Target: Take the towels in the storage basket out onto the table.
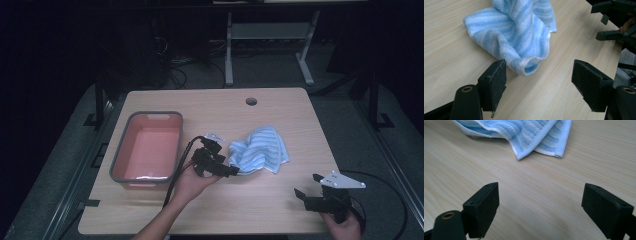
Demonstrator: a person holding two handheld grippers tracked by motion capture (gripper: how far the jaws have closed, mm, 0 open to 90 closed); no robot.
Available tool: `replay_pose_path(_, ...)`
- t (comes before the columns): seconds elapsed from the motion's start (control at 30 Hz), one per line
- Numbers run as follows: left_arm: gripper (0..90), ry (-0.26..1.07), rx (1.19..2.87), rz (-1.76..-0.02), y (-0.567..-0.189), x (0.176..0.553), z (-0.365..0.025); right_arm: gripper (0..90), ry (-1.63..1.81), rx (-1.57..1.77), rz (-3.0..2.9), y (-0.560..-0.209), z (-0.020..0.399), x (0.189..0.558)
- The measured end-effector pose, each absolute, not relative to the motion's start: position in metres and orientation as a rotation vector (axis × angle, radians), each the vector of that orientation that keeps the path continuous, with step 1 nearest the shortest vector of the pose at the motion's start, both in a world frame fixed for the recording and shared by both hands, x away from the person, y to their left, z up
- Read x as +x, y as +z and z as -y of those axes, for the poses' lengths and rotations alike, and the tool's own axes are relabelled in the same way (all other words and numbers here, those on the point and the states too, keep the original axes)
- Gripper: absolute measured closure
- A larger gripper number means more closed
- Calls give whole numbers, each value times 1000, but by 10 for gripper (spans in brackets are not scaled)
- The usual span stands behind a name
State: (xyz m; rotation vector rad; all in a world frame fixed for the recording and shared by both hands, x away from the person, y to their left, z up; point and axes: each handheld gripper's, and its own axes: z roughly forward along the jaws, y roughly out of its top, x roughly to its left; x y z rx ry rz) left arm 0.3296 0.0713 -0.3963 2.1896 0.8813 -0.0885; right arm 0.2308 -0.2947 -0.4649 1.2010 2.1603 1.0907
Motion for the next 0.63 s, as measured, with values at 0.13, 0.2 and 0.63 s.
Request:
replay_pose_path(0.13,276,-92,2181,-871,-399,322,-76,141,1088,1202,-2161,-465,296,230)
replay_pose_path(0.2,275,-85,2181,-868,-400,317,-79,141,1090,1204,-2158,-465,296,229)
replay_pose_path(0.63,265,-101,2080,-841,-411,278,-99,141,1082,1213,-2164,-466,294,226)
